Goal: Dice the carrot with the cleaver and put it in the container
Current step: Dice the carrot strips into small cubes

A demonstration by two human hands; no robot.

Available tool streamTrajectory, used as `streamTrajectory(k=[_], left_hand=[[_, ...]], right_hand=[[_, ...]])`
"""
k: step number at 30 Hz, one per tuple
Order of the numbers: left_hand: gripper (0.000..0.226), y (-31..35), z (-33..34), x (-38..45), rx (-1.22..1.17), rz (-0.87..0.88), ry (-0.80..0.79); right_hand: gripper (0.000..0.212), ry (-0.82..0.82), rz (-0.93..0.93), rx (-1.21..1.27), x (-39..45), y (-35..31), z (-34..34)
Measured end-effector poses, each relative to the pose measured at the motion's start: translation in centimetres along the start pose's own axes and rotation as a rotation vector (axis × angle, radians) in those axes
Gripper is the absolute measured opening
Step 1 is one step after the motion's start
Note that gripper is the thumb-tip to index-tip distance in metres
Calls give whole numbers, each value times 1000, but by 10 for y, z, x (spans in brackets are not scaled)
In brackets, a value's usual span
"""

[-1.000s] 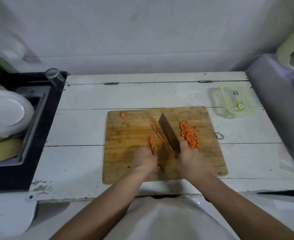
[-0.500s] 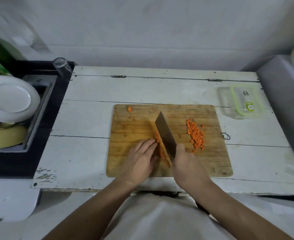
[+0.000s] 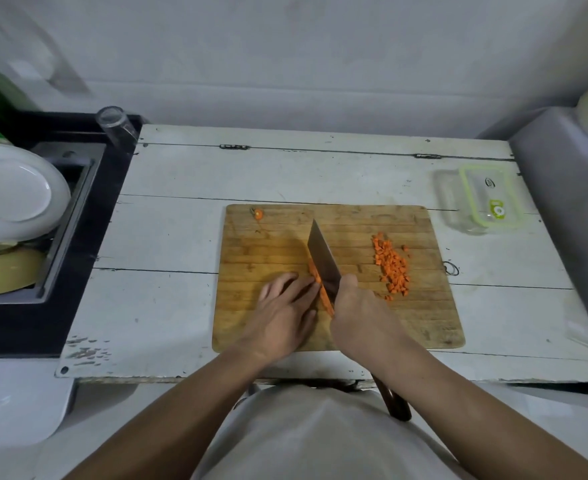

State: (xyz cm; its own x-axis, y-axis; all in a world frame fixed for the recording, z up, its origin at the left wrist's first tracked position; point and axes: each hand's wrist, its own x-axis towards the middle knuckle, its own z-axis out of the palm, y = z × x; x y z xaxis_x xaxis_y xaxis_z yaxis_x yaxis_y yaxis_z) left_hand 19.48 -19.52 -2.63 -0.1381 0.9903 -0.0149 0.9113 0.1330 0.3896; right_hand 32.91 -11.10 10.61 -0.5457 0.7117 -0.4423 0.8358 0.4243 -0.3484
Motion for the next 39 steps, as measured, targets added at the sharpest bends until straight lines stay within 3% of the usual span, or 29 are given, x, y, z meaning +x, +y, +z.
streamTrajectory(k=[12,26,39], left_hand=[[57,-3,-2,2,-20,-10,-16],[59,-2,-4,2,-46,-3,23],[47,-28,-10,29,80,223,59]], right_hand=[[25,112,-50,-106,-11,17,12],[27,30,-18,-125,-3,7,13],[52,48,8,-160,-4,13,28]])
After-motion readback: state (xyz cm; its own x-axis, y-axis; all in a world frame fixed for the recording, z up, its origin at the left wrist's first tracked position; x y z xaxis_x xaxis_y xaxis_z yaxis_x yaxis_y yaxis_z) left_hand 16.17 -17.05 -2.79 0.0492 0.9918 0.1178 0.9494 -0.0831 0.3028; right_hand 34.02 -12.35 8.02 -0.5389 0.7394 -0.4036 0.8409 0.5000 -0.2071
